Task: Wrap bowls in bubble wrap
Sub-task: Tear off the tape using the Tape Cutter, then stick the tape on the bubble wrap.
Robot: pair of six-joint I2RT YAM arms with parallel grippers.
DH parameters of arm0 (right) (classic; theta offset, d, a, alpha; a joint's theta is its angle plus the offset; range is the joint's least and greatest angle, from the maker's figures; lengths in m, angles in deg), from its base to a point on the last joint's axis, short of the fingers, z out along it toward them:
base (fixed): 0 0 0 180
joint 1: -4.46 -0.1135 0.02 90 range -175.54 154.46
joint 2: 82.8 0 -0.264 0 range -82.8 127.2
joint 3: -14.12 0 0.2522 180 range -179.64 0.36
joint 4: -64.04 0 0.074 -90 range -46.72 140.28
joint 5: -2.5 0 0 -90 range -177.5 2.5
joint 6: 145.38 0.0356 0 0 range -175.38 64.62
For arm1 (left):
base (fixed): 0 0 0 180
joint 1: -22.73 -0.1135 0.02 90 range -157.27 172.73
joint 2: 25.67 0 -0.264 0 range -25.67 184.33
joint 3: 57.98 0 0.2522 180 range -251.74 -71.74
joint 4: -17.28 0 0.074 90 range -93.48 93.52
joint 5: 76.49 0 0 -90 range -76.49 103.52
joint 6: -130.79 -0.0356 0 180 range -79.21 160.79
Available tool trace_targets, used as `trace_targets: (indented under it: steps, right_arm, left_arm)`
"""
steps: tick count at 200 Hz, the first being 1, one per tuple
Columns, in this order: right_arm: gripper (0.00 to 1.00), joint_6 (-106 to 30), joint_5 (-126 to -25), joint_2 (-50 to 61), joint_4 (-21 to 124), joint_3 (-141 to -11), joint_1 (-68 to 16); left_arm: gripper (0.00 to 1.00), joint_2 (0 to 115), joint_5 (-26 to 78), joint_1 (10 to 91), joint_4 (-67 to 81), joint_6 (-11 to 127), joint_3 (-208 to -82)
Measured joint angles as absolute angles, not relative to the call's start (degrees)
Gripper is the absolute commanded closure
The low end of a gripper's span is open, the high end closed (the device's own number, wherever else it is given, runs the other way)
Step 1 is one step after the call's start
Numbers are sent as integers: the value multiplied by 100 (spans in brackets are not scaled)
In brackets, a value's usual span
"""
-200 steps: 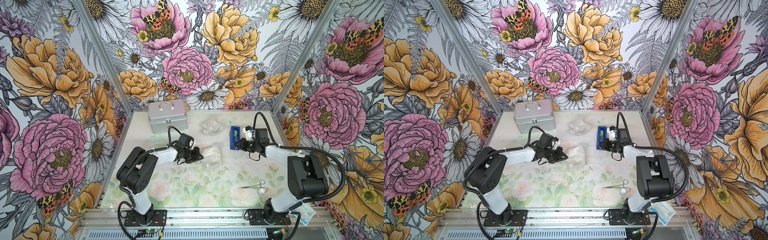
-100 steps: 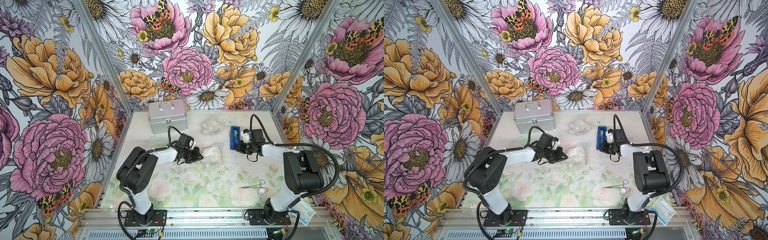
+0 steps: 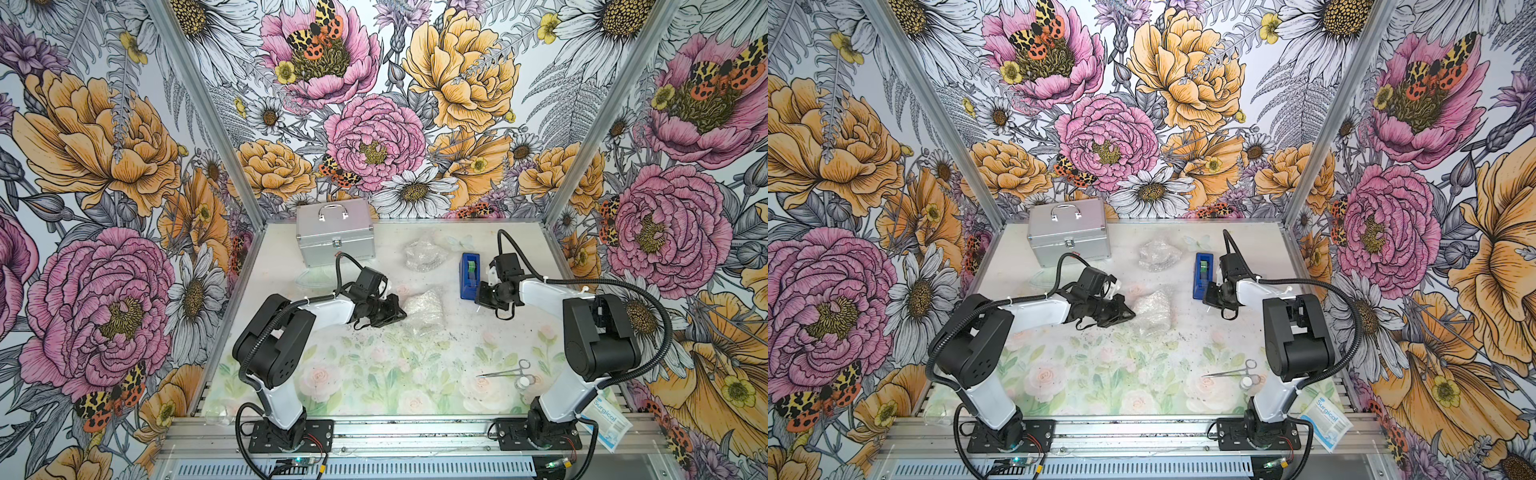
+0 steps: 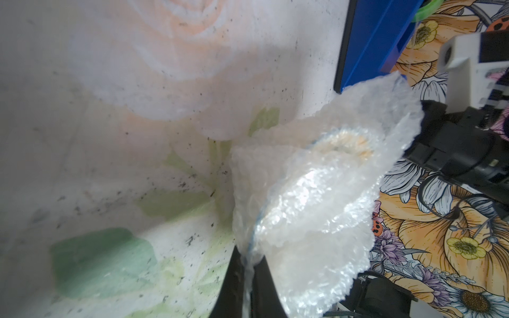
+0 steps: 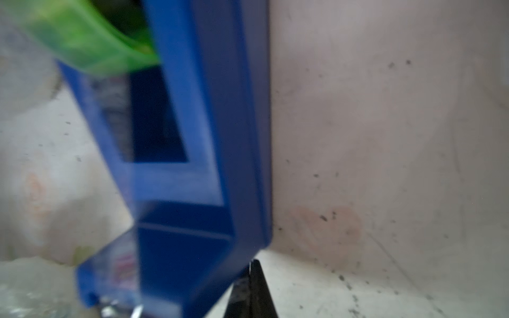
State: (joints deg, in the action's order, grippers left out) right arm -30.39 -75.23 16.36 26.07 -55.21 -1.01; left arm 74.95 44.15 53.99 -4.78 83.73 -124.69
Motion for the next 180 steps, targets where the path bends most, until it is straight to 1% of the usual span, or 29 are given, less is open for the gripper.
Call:
trace_targets:
  steps: [33,61,81,99,116,132,156,180]
  right_arm:
    - [100,-2991,-7711,1465,2469,-5418,-69]
    - [100,-2698,-7418,493,2349,-5339,-357]
    - [100,-2226,-7199,-248,2404,-5427,-949]
    - [100,-1686,-7202,-537,2627,-5512,-1883]
    - [100,-1183,-7230,-474,2832,-5534,-2733]
    - [100,-792,-7256,-283,2924,-5547,-3251]
    - [100,-351,-7302,165,2972,-5696,-3570]
    - [100,-75,-7400,486,3001,-5772,-3644]
  left_arm:
    - [100,7484,4419,5382,-447,8373,-12443]
    - [100,7453,4419,5373,-412,8393,-12403]
    - [100,7390,4419,5373,-358,8441,-12318]
    - [100,7355,4419,5373,-292,8543,-12255]
    - [100,7335,4417,5375,-259,8615,-12229]
    - [100,7320,4413,5390,-264,8694,-12224]
    - [100,7311,4395,5401,-272,8699,-12222]
    - [100,7311,4393,5415,-274,8736,-12224]
